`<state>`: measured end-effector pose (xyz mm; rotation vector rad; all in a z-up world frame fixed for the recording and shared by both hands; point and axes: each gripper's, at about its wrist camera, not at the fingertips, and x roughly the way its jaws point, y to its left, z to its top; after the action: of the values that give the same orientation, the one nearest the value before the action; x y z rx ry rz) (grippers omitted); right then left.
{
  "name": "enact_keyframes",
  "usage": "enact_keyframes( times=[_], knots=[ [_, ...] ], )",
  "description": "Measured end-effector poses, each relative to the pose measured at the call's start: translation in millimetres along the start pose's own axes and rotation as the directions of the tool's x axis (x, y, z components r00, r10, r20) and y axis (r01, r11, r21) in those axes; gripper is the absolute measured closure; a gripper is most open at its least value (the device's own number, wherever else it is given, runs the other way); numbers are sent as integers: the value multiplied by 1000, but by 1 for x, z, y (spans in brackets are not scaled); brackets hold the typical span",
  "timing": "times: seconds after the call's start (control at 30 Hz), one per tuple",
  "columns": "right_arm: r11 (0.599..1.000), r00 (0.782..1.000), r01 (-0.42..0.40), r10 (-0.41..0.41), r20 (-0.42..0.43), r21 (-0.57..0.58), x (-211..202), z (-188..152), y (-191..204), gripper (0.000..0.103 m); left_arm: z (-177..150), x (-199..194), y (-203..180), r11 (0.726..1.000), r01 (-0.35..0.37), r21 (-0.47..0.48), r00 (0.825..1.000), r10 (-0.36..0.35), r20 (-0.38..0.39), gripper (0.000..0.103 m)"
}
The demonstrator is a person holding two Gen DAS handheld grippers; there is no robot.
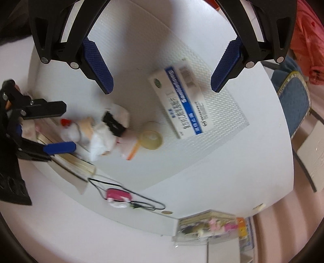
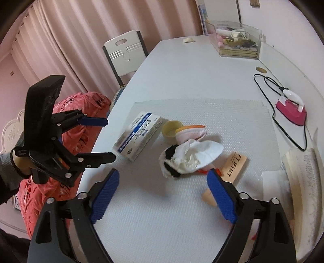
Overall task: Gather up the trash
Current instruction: 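Grasp the Sanlietong medicine box with the left tool while the right tool grasps the tissue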
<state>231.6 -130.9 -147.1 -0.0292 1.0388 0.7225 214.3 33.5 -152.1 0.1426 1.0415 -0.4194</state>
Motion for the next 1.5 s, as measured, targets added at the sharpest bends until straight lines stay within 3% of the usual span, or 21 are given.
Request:
enact_keyframes(
  times=[0.37, 0.57, 0.7, 0.77, 1.2, 1.5],
  knots=[
    [993, 995, 85, -89, -49, -77, 47, 11, -6, 35, 2, 40, 9, 997, -79, 11, 995, 80, -53, 8],
    [989, 992, 110, -115, -56, -98, 58, 6, -12, 46, -1, 51, 13, 996, -84, 2, 994, 84, -65, 8],
    [988, 993, 105, -110, -42, -113, 53, 4, -10, 55, -2, 48, 15, 994, -110, 6, 992, 110, -54, 22],
    [989, 995, 92, -97, -35, -115, 49, 1, -7, 58, -2, 45, 16, 993, -118, -2, 992, 118, -52, 33],
    [1000, 1000, -17, 17, 6, -6, 2, -14, -17, 60, -21, 18, -3, 997, -57, -47, 997, 55, -49, 38],
    [996, 997, -72, 71, -27, -51, -25, -41, 8, 60, -39, -15, -32, 998, -36, -54, 999, 35, -24, 38]
  ],
)
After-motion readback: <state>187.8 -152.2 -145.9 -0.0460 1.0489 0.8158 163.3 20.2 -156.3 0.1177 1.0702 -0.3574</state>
